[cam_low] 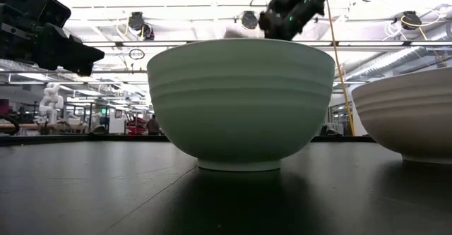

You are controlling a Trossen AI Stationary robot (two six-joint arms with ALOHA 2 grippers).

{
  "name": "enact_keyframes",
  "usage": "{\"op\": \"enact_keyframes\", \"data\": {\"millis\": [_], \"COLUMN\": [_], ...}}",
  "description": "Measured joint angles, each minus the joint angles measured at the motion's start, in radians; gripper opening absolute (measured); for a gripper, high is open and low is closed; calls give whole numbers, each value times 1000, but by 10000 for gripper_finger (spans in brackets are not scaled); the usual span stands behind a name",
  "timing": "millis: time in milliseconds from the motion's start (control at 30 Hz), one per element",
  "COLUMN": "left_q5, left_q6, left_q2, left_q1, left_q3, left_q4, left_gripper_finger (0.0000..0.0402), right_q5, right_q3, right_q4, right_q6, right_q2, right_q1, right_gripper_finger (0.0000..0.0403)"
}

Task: Nest bowls inside each other
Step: Stack the dark gray bowl on the light gray bowl

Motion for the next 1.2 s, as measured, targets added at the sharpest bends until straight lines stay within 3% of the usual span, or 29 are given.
{"op": "enact_keyframes", "data": {"millis": [367, 667, 867, 1067, 1200], "left_q5": [0, 0, 0, 0, 0], "left_q6": [3, 3, 1, -4, -6], "left_q2": [0, 0, 0, 0, 0], "left_q1": [0, 0, 0, 0, 0], "left_q3": [0, 0, 0, 0, 0], "left_q4": [0, 0, 0, 0, 0], "left_gripper_finger": [31, 31, 31, 31, 31], "right_q5": [-23, -14, 80, 81, 30], "right_q3": [19, 127, 234, 236, 161], "right_q4": [5, -68, -208, -211, -192], "right_q6": [49, 57, 11, 23, 28], "right_q2": [-90, -93, -100, -156, -210], "right_q1": [134, 152, 152, 153, 186], "right_gripper_finger": [0, 0, 0, 1, 2]}}
